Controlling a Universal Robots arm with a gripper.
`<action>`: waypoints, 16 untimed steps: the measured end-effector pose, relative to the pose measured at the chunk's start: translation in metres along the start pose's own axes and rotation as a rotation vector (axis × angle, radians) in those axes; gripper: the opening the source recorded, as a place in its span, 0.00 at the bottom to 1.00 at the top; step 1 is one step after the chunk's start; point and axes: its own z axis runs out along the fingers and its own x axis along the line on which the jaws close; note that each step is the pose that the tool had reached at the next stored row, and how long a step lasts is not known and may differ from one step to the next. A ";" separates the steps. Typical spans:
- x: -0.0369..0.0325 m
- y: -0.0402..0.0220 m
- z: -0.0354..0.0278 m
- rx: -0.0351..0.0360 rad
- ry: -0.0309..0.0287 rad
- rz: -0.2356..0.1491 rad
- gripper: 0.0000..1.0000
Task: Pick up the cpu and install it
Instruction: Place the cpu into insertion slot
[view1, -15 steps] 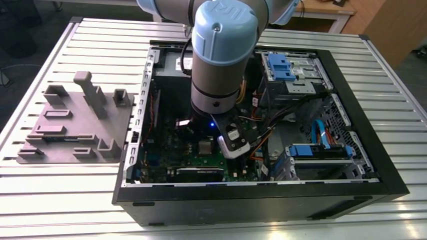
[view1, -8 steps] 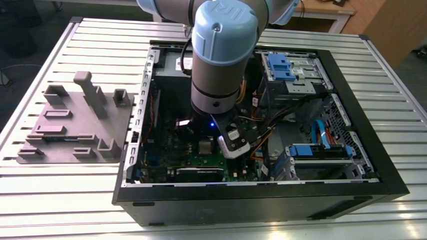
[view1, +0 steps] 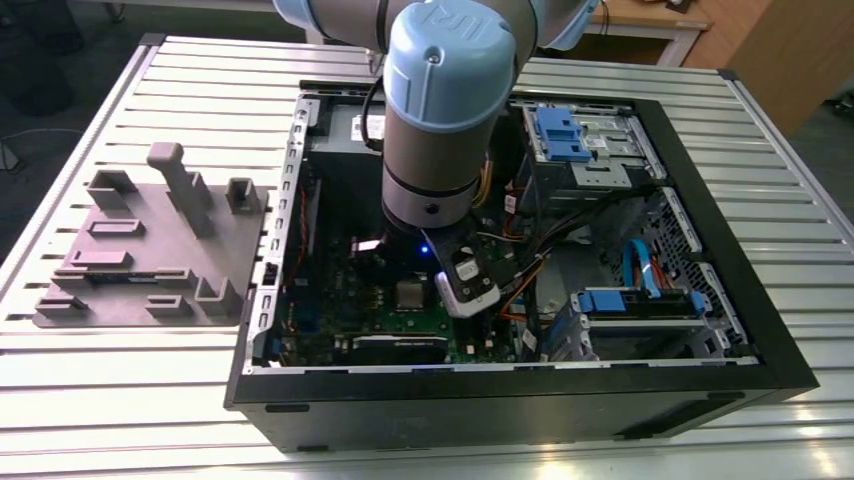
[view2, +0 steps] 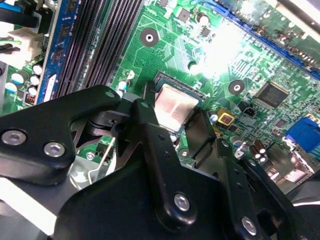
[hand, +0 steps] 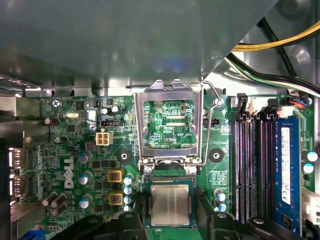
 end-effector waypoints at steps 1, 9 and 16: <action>0.0000 0.0000 0.0000 0.0000 0.0000 0.000 0.51; -0.0005 0.0000 -0.0001 0.0002 0.0002 0.000 0.44; -0.0005 0.0000 0.0001 -0.0001 -0.0001 0.000 0.44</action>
